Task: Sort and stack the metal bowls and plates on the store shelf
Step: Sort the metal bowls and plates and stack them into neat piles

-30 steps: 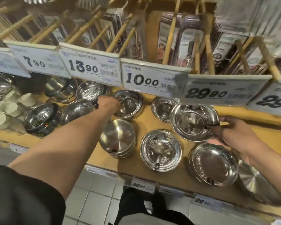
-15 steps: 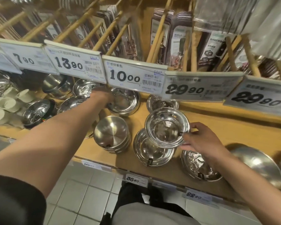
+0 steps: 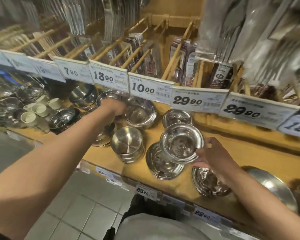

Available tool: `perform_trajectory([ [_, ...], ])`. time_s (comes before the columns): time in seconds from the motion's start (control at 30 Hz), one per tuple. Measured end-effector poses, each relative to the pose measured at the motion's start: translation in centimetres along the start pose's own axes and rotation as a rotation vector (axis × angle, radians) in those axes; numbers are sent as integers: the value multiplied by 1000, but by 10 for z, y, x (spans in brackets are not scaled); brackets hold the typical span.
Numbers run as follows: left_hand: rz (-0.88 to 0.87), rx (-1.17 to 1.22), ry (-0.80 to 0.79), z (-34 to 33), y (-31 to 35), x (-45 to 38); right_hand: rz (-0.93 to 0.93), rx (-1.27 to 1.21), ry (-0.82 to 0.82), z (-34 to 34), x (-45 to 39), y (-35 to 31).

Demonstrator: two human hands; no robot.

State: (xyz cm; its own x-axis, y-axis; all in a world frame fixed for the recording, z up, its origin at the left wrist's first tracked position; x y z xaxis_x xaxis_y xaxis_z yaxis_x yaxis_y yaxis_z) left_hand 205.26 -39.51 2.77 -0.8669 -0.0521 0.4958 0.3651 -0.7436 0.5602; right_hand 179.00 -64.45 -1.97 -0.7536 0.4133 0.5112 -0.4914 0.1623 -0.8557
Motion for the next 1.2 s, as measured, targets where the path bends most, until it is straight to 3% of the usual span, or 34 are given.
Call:
perform_trajectory([
  [0.17, 57, 258, -236, -15, -17, 61, 16, -64, -17, 11, 11, -3],
  [0.37, 101, 540, -457, -56, -42, 121, 9, -159, 85, 48, 12, -3],
  [0.6, 240, 711, -416, -108, -82, 140, -5, -222, 187, 72, 18, -9],
  [1.2, 166, 506, -218, -134, -109, 131, 26, -215, 136, 61, 34, -1],
])
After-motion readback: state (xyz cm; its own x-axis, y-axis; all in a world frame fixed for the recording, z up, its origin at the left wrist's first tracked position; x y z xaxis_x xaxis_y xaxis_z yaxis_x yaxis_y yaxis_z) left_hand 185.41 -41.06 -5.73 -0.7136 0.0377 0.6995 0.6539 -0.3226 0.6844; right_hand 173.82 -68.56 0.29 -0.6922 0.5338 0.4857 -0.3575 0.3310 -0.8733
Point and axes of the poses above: each hand's wrist, its own x-axis away from the middle knuckle, its own z-axis out of the back of the hand, y = z × x, the point moved 8 cm from there along -x, towards the middle knuckle, and after that the axes turned 6 degrees about z, right-handed, at the moved point
